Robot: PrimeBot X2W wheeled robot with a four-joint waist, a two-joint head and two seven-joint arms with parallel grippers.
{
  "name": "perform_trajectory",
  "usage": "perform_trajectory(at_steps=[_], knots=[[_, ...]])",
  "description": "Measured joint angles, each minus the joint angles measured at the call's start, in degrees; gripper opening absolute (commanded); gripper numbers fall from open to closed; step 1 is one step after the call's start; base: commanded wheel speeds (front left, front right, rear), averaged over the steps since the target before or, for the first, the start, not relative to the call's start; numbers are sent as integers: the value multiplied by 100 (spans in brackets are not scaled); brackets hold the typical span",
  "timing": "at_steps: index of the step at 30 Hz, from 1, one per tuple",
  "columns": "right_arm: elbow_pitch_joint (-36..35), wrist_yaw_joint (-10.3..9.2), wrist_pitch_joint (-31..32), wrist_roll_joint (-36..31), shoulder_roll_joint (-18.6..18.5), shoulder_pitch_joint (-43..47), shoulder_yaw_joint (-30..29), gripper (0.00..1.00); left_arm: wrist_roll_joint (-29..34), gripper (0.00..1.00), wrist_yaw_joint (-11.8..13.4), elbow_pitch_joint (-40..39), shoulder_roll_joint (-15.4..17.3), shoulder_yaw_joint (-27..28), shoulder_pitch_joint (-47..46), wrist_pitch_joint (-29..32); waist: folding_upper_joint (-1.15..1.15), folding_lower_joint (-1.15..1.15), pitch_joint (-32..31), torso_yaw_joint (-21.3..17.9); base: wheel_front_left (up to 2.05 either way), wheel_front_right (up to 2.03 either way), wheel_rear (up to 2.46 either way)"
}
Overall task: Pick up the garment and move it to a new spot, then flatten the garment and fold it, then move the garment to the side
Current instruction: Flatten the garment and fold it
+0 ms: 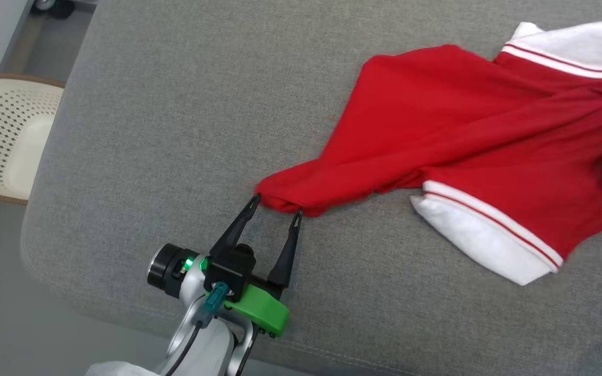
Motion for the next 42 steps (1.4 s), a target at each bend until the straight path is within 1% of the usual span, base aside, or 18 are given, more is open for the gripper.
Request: perform_trajectory(at_steps=[2,6,8,10,11,12,14,16,20,22,26,30,35,36,42], knots=[[40,-5,74,-192,-376,-193,-62,0,-102,100,15,-126,-1,-110,1,0,0,0,67,111,0,0,0],[22,-5,223,-642,-890,-795,-230,0,-214,100,16,-270,-8,-425,7,0,0,0,181,364,0,0,0],[42,-7,281,-808,-1088,-981,-368,0,-245,100,15,-267,-7,-535,8,0,0,0,227,497,0,0,0],[90,-7,325,-1003,-1177,-1052,-545,0,-282,100,16,-260,-9,-598,7,0,0,0,265,627,0,0,0],[109,-7,327,-1113,-1195,-1071,-632,28,-294,100,23,-246,-8,-608,7,0,0,0,279,686,0,0,0],[131,-7,348,-1207,-1207,-1093,-747,100,-301,100,41,-225,-8,-614,7,0,0,0,288,737,0,0,0],[181,-7,349,-1359,-1202,-1105,-1007,100,-319,100,70,-182,-7,-597,7,0,0,0,287,802,0,0,0],[193,-7,240,-1407,-1066,-1088,-1227,100,-337,100,92,-166,-8,-563,2,0,0,0,265,799,0,0,0],[186,-7,-163,-1363,-494,-861,-1470,100,-360,100,89,-118,-11,-497,-13,0,0,0,226,666,0,0,0],[144,-7,-305,-1279,-199,-666,-1462,100,-360,100,78,-47,-15,-436,-27,0,0,0,184,561,0,0,0],[-120,-7,-415,-939,323,-132,-1284,100,-357,100,11,143,-20,-270,-32,0,0,0,31,302,0,0,0],[-894,-8,-435,-339,675,524,-1048,100,-432,100,-101,357,-22,-105,52,0,0,0,-224,-18,0,0,0],[-1779,-8,-435,324,962,1623,-659,100,-525,100,-271,597,-22,-5,217,0,0,0,-585,-454,0,0,0],[-2076,-8,-436,523,1013,1977,-537,100,-591,100,-343,686,-22,21,270,0,0,0,-710,-641,0,0,0],[-2661,-8,-436,1018,1131,2925,-255,100,-669,100,-413,888,-22,155,329,0,0,0,-1014,-1196,0,0,0]])
